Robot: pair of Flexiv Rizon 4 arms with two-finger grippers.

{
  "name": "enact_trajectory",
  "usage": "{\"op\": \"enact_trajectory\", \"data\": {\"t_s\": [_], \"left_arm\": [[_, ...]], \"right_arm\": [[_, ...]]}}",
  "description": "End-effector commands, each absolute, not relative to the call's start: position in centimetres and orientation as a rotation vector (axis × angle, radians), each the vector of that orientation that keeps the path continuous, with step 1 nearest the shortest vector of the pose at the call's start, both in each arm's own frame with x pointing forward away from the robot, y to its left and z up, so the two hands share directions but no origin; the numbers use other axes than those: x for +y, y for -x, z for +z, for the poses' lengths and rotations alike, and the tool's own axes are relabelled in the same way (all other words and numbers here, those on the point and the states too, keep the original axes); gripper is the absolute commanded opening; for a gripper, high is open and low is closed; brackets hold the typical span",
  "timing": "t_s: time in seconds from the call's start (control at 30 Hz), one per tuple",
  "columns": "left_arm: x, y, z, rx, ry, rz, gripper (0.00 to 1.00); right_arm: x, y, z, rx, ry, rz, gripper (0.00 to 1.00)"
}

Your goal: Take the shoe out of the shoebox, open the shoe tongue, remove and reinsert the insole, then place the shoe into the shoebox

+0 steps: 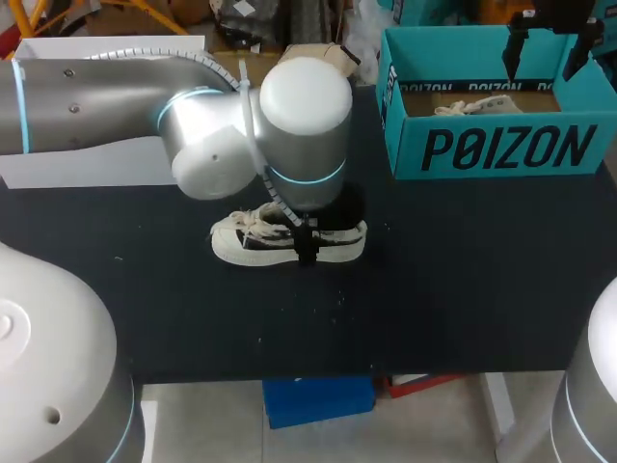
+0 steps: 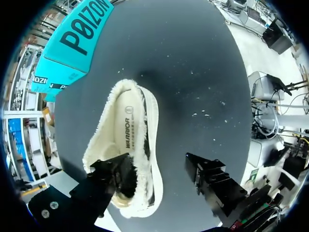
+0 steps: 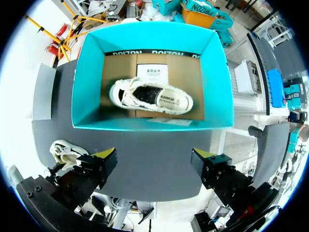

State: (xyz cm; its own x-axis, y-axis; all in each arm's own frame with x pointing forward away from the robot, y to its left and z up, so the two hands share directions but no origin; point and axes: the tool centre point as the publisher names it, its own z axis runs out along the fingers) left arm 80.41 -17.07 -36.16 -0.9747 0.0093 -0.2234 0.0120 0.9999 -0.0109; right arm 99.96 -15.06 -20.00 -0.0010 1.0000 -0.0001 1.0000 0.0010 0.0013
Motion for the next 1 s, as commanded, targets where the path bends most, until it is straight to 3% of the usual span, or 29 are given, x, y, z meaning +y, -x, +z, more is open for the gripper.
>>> {"op": "enact_trajectory", "data": {"t_s": [0.03, 0.47, 1.0], "left_arm": [[-15.3, -78.6, -31.2, 2.93, -0.025, -0.098, 1.0], [-12.7, -77.8, -26.6, 3.043, -0.135, -0.961, 1.0], [-12.7, -77.8, -26.6, 3.043, -0.135, -0.961, 1.0]], "right_arm": [[-15.0, -100.0, -20.0, 2.222, -2.221, 0.001, 1.0], [-15.0, -100.0, -20.0, 2.222, -2.221, 0.001, 1.0], [-15.0, -100.0, -20.0, 2.222, -2.221, 0.001, 1.0]]}}
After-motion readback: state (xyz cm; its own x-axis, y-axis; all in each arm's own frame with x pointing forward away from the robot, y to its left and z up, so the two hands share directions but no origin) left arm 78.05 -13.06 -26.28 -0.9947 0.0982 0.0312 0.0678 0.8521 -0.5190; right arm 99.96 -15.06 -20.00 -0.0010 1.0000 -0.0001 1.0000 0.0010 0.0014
